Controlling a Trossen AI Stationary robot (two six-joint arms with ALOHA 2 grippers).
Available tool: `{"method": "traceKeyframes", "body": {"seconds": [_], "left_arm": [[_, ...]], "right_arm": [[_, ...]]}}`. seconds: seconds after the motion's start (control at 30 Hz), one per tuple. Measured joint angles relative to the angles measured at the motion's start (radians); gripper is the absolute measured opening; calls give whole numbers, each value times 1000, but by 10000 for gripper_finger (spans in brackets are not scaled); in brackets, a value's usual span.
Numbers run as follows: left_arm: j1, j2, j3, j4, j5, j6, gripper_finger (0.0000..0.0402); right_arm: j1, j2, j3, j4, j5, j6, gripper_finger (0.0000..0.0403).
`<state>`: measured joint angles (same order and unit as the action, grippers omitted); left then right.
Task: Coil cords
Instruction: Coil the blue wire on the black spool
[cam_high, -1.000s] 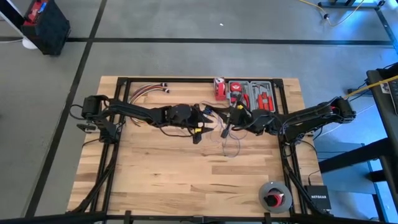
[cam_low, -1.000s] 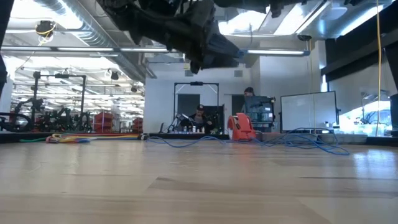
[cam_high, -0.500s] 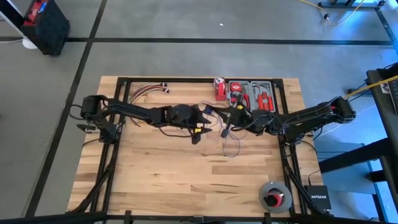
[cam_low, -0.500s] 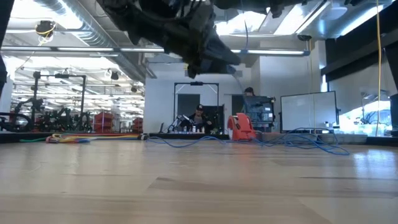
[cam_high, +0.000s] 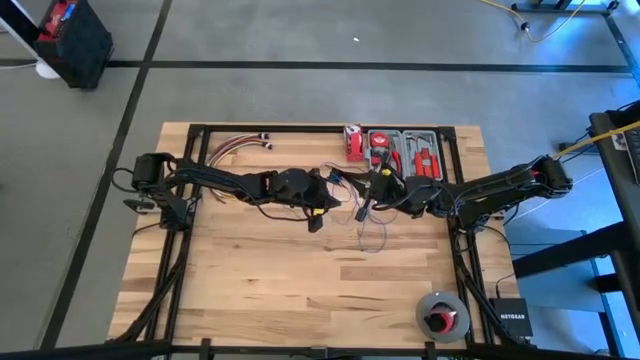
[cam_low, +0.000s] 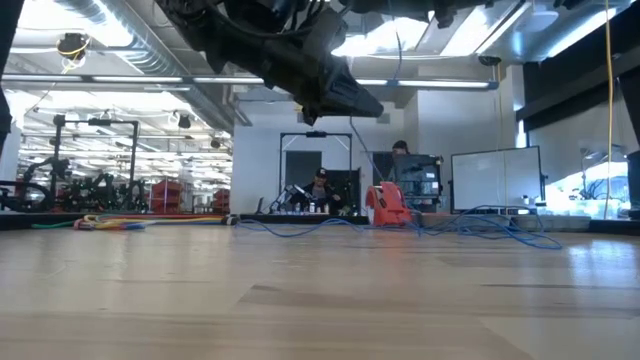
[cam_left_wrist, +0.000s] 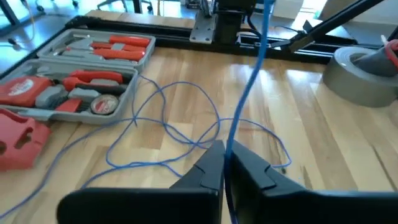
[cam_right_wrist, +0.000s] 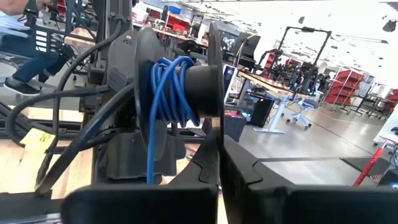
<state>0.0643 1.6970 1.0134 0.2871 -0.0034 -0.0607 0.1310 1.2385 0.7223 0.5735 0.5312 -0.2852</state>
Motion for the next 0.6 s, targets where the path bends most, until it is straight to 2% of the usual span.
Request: {"method": "traceKeyframes", "body": {"seconds": [0.27, 0.6], "left_arm": [[0, -99, 0, -283, -229, 41, 1], [0, -367, 0, -455, -252, 42, 1]], "right_arm": [[28, -26, 0, -23, 24, -33, 1], [52, -33, 0, -97, 30, -53, 1]]}}
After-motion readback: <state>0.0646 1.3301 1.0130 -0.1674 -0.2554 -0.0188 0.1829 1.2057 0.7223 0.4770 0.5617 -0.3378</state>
